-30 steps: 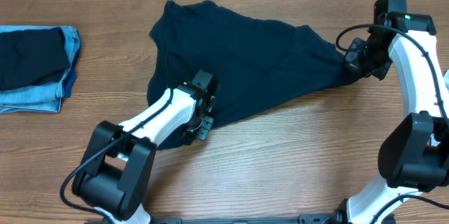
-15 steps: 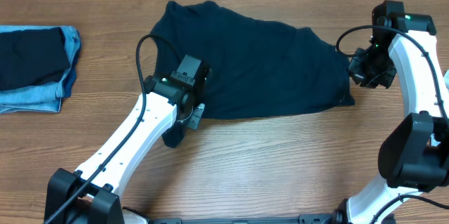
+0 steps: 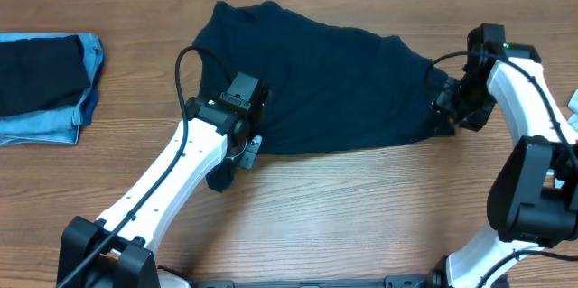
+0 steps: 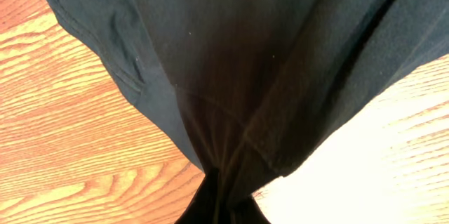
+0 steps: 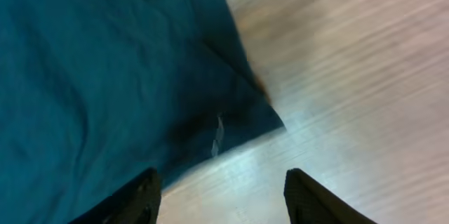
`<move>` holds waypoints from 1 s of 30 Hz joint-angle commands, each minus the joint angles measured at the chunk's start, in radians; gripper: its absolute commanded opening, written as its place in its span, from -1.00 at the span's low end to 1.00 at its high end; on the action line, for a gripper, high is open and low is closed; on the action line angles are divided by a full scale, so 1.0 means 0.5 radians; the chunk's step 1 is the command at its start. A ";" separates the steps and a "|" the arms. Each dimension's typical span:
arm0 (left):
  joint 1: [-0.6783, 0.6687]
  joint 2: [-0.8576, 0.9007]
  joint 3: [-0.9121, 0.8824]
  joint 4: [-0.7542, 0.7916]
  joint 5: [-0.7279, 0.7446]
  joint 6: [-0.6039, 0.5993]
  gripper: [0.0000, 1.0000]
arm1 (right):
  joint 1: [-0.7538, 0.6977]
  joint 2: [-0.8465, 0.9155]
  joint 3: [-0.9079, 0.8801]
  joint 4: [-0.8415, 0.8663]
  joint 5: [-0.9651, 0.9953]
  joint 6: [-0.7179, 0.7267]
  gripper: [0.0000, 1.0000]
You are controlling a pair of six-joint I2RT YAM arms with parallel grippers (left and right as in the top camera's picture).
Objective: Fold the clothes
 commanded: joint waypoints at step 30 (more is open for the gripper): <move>0.018 -0.008 0.021 0.031 -0.027 -0.011 -0.90 | -0.008 -0.040 -0.462 0.549 -0.393 -0.185 -0.38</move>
